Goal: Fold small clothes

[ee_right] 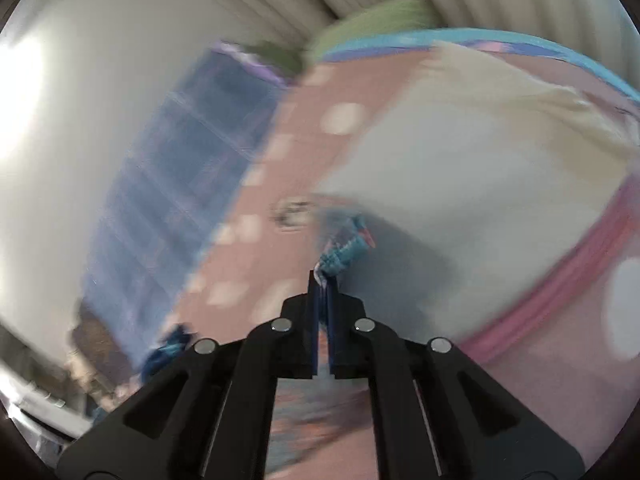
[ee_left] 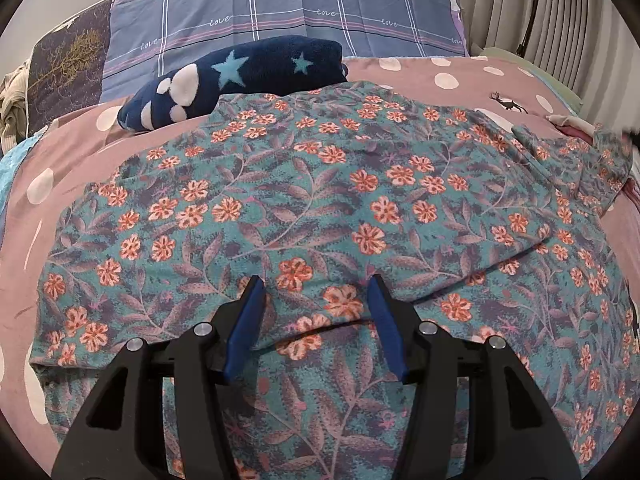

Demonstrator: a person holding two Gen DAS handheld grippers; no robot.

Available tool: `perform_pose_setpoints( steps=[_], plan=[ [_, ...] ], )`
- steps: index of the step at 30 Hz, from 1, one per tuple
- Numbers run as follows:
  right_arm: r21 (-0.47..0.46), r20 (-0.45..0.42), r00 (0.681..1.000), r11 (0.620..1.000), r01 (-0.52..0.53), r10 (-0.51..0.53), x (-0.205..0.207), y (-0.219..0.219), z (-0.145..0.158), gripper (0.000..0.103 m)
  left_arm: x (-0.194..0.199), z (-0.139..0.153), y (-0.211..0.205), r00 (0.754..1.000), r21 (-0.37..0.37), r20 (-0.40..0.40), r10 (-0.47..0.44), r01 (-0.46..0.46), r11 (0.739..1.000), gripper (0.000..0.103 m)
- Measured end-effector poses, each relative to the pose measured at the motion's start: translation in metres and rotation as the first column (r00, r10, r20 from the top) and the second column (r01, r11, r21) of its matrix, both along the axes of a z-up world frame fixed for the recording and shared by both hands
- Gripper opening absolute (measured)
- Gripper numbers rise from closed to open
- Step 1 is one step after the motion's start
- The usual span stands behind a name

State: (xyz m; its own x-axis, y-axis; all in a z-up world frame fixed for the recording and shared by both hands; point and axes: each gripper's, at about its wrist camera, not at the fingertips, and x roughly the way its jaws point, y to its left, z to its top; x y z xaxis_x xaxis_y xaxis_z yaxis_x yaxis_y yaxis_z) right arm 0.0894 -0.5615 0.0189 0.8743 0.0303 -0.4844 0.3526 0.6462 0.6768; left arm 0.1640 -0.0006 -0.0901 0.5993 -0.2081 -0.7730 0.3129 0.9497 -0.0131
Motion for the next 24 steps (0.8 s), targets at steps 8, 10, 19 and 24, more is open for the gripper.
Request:
perform_pose_setpoints(
  steps=[8,10,19,24],
  plan=[
    [-0.089,0.125,0.794,0.803,-0.589,0.595,0.051,0.256,0.016,0.003,0.002,0.001,0.009,1.000,-0.060,-0.014,0.000,-0.001,0.998,0.056],
    [-0.106,0.031,0.729,0.728,-0.678,0.684,0.056,0.314,-0.015,0.003,0.002,0.005,0.018,1.000,-0.123,-0.023,0.006,-0.009,0.992,0.056],
    [-0.091,-0.155,0.652,0.646,-0.758,0.742,0.049,0.372,-0.093,0.004,0.004,0.027,0.039,0.985,-0.547,-0.133,-0.110,0.020,0.837,0.057],
    [-0.156,-0.172,0.640,0.621,-0.768,0.749,0.045,0.380,-0.090,0.007,0.020,0.022,0.012,0.969,-0.584,-0.203,-0.142,-0.004,0.812,0.064]
  ],
)
